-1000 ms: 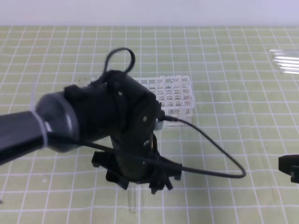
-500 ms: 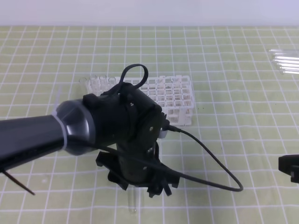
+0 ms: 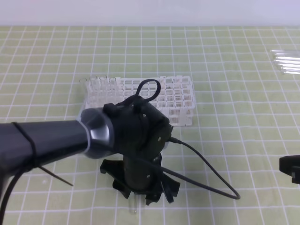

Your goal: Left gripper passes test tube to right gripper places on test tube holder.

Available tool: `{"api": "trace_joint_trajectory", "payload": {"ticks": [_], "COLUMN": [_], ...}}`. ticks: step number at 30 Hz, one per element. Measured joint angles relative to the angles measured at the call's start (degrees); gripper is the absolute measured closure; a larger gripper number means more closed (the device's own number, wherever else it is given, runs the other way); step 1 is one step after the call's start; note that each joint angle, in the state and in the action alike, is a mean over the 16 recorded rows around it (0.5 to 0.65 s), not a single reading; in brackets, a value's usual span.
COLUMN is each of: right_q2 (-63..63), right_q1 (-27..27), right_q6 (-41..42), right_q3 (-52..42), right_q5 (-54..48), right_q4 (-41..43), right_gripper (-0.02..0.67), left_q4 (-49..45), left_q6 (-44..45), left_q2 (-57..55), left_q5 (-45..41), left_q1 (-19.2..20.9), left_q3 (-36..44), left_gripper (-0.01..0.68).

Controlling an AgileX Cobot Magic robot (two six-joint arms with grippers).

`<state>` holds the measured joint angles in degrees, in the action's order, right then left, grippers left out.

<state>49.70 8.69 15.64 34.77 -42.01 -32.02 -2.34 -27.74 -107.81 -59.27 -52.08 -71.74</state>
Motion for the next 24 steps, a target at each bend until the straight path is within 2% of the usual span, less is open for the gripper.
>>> {"api": "trace_joint_trajectory", "payload": {"ticks": [24], "right_q2": [0.0], "right_q1": [0.0], "right_q6": [0.0], "right_q3": [0.0], "right_q5": [0.0], "right_q4": [0.0], "right_gripper": [0.651], "left_q4": [-1.1], "left_q6": [0.0], "left_q2": [-2.9], "left_q5": [-0.6], "left_q1": [0.9], "left_q3": [-0.1], "left_gripper": [0.659]}}
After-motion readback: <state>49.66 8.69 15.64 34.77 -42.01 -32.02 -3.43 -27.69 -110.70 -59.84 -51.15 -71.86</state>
